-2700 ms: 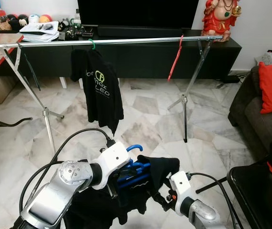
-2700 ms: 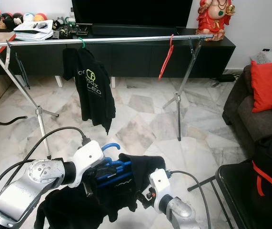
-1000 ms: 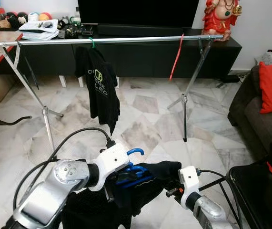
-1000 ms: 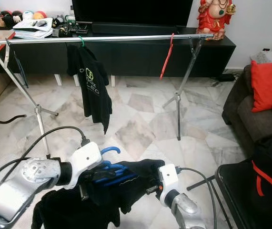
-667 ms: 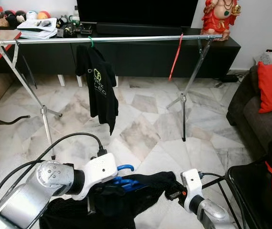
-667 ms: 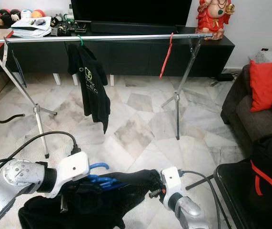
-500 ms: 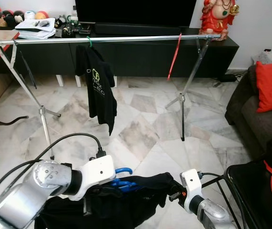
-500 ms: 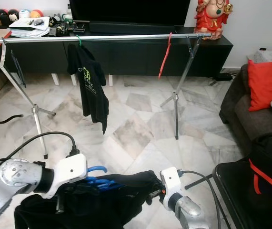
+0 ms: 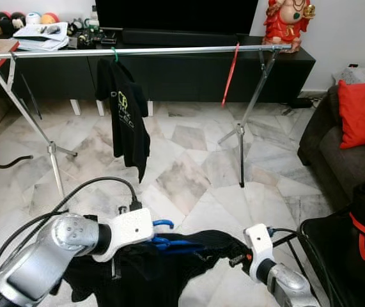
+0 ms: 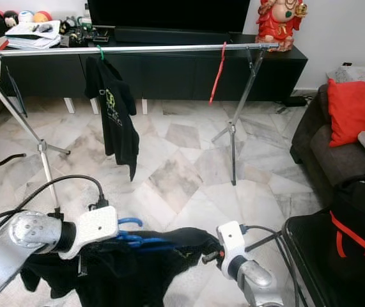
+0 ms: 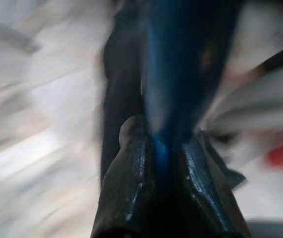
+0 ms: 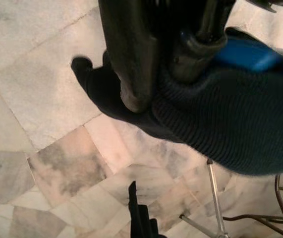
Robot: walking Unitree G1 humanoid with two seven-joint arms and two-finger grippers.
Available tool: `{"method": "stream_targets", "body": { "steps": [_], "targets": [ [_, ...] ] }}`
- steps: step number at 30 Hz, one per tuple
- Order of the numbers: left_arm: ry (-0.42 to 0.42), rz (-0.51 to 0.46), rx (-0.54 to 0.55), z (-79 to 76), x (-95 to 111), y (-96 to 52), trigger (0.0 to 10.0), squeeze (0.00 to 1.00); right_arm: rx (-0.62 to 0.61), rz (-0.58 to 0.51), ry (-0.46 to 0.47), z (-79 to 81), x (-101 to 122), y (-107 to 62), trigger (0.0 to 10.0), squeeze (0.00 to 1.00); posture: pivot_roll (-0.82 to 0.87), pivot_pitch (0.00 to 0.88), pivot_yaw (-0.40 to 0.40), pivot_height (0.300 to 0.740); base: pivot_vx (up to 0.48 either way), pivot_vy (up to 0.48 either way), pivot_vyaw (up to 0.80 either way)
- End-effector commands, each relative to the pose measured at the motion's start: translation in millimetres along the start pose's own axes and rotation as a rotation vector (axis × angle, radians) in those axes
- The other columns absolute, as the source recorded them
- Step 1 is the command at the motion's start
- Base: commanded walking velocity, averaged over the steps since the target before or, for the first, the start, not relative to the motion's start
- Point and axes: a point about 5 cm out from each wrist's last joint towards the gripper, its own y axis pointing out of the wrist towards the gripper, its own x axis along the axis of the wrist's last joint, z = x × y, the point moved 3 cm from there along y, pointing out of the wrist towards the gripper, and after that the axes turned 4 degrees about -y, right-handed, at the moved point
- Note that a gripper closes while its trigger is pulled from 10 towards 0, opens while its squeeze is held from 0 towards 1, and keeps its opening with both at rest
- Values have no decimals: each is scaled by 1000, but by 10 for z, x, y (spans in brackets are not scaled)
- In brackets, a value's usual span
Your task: Hang hanger
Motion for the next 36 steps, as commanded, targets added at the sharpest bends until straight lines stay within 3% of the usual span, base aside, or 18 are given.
{"method": "stream_targets", "body": {
  "steps": [1,5,8,10,12,28,31,36],
  "targets": [
    [21,-73,-140,-159,144,-68,10000,0,6,32,1,33,-98,-22,0,0,63,108,-83,740,0,0,0],
    [66,36,-229,-263,-16,-33,10000,0,8,34,4,42,-105,-20,0,0,58,107,-83,740,0,0,0],
    [59,3,-257,-288,17,-24,10000,0,6,33,4,41,-102,-19,0,0,51,108,-82,740,0,0,0],
    [20,-24,-143,-114,27,-20,10000,0,-3,28,9,18,-95,-27,0,0,50,109,-83,740,0,0,0],
    [9,-36,-122,-69,9,-43,10000,0,-2,28,7,15,-96,-32,0,0,48,110,-84,740,0,0,0],
    [-68,-77,-132,-75,-88,-373,10000,0,-38,78,7,-92,-227,-144,0,0,48,114,-93,740,0,0,0],
    [-111,-153,-107,-23,-49,-421,10000,0,-50,94,7,-120,-261,-172,0,0,49,114,-94,740,0,0,0],
    [-180,-400,-21,127,160,-436,10000,0,-60,111,17,-109,-323,-192,0,0,45,115,-97,740,0,0,0]
  ]
}}
